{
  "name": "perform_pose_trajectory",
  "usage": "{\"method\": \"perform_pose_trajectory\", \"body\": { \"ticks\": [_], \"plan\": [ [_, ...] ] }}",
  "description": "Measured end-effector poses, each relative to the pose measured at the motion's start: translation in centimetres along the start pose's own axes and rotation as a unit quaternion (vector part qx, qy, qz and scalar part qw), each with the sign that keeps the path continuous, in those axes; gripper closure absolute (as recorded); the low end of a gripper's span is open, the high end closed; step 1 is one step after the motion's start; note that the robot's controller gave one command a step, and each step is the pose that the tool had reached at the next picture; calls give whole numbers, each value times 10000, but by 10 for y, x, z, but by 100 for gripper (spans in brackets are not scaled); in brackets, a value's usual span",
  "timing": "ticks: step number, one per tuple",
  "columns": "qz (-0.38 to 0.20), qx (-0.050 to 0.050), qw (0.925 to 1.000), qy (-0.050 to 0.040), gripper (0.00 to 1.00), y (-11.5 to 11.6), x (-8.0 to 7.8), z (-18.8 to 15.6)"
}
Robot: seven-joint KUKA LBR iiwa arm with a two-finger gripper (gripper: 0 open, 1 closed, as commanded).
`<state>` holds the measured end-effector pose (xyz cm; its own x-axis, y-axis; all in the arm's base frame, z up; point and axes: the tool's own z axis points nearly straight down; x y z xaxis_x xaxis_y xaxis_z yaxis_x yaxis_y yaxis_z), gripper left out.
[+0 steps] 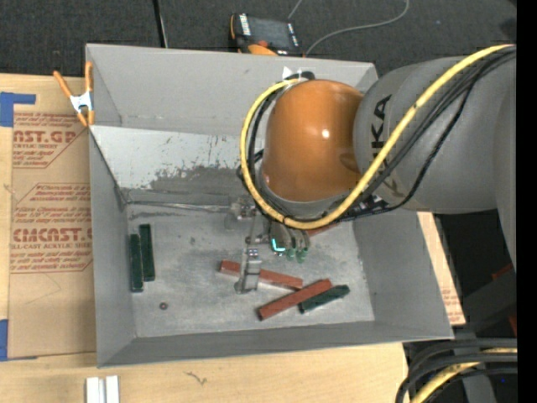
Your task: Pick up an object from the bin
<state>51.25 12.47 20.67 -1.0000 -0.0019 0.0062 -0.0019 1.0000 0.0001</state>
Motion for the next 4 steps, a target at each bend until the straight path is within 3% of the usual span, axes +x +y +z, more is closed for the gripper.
{"method": "perform_pose_trajectory", "body": {
  "ticks": [1, 2, 3, 4],
  "plan": [
    [500, 6, 9987, -17, 0, -49, -50, 96],
    [670, -5, 9978, 2, 0, -22, -13, 140],
    [231, 9, 9997, -46, 0, -105, -39, 137],
    [208, -4, 9998, -34, 100, -100, -38, 137]
  ]
}}
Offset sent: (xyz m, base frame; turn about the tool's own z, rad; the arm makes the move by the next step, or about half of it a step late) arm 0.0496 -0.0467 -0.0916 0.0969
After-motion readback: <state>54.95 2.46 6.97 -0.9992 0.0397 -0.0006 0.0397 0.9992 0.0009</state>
